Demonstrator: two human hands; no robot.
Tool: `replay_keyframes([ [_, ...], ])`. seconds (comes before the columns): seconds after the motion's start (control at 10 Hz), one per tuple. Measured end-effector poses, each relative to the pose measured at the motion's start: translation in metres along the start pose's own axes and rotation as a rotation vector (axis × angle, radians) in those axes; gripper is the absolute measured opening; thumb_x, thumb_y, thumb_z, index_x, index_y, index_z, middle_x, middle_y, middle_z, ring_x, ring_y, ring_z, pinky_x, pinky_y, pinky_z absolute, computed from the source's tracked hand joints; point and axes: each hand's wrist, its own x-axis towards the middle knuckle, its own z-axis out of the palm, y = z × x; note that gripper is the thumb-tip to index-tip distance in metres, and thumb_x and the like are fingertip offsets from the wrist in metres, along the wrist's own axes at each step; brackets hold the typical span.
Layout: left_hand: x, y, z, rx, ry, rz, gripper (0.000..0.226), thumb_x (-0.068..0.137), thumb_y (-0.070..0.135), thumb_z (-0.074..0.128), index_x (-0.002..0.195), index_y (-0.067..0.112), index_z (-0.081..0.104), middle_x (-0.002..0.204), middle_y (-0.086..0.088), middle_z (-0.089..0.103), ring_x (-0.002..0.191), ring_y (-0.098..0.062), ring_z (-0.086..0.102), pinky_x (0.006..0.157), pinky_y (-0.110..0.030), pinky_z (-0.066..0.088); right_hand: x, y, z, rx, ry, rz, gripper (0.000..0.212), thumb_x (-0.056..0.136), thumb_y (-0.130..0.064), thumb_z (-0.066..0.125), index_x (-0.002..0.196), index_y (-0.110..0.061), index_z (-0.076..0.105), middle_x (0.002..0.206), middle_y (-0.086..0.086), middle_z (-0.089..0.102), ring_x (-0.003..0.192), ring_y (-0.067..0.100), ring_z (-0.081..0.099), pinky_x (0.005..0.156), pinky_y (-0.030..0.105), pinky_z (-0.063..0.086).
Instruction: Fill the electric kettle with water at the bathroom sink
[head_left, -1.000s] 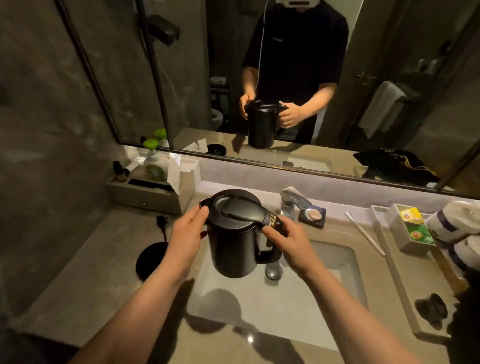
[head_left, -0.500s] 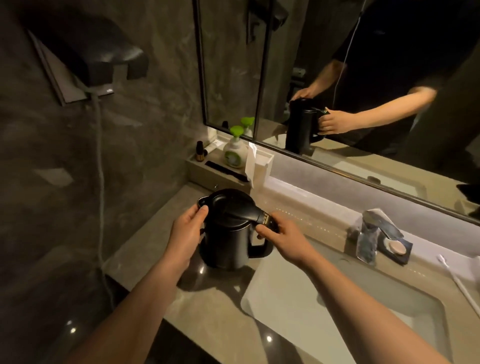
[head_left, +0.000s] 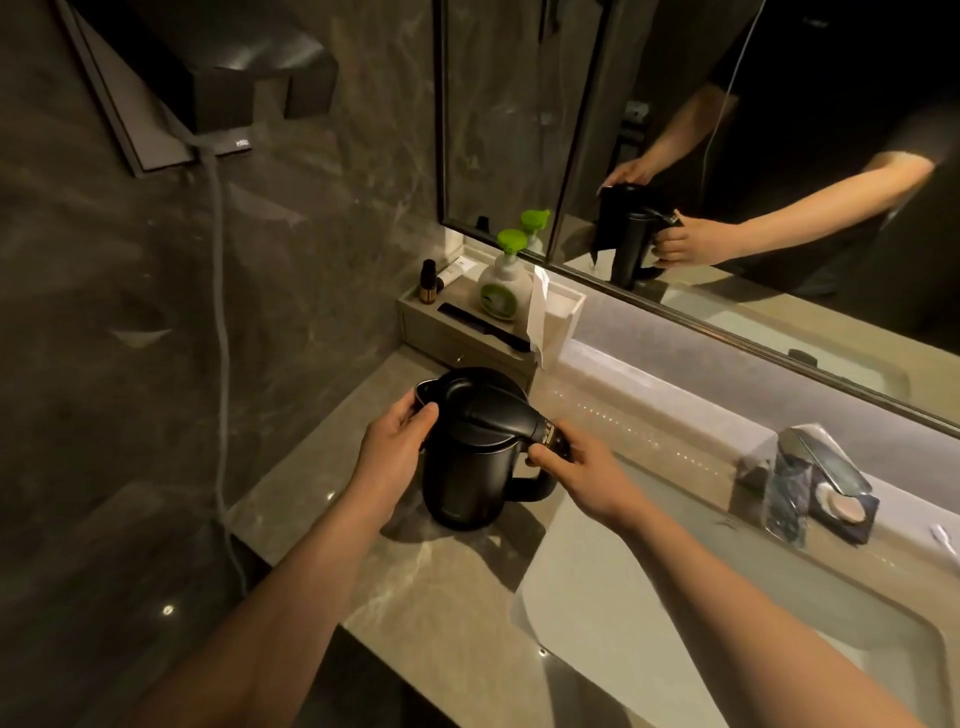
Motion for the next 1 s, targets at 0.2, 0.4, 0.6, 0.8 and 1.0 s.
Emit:
replay_keyframes([
  [0.2,-0.002,-0.003,0.002,0.001,0.013,0.01,0.027,0.092,0.026,0.052,0.104,0.049,0.063,0.103,0.027,0.067,0.097,0.009,0.059,0.069,-0.009,0.047,-0.001,0.002,-0.001,-0.021,-0.015,0.001,0.016,0.097,-0.02,0.063,0.112,-0.017,0.063,0.102,0.015,0.07,0.098,0.034,0.066,0.086,0.041,0.052],
  [0.4,-0.006,-0.01,0.0,0.031,0.03,0.015,0.026,0.092,0.028,0.052,0.105,0.048,0.063,0.102,0.028,0.067,0.096,0.01,0.059,0.069,-0.009,0.046,-0.003,0.005,0.003,-0.049,-0.036,0.005,0.014,0.096,-0.02,0.065,0.107,-0.013,0.063,0.096,0.021,0.068,0.09,0.038,0.065,0.082,0.047,0.052],
  [0.6,-0.009,-0.014,0.002,0.046,0.027,0.013,0.025,0.093,0.03,0.052,0.106,0.049,0.061,0.101,0.032,0.066,0.095,0.014,0.057,0.067,-0.004,0.044,-0.007,0.008,0.005,-0.051,-0.023,0.005,0.013,0.095,-0.025,0.065,0.095,-0.036,0.059,0.083,-0.003,0.064,0.074,0.003,0.057,0.069,0.02,0.044],
  [0.8,-0.013,-0.017,0.003,0.044,0.016,0.037,0.023,0.094,0.031,0.049,0.112,0.042,0.06,0.101,0.029,0.067,0.097,0.011,0.058,0.07,-0.006,0.045,-0.012,0.003,0.008,-0.084,-0.058,0.051,0.018,0.097,-0.031,0.063,0.112,-0.022,0.061,0.094,-0.003,0.066,0.082,0.001,0.059,0.075,0.02,0.045],
  [1.0,-0.05,-0.044,-0.031,0.074,0.201,-0.108,0.037,0.093,0.04,0.046,0.127,0.029,0.054,0.12,0.01,0.059,0.108,-0.013,0.056,0.09,-0.036,0.044,-0.047,-0.021,-0.039,0.024,0.327,0.008,0.019,0.096,-0.028,0.064,0.115,-0.027,0.063,0.099,-0.006,0.069,0.092,0.009,0.066,0.079,0.021,0.053],
])
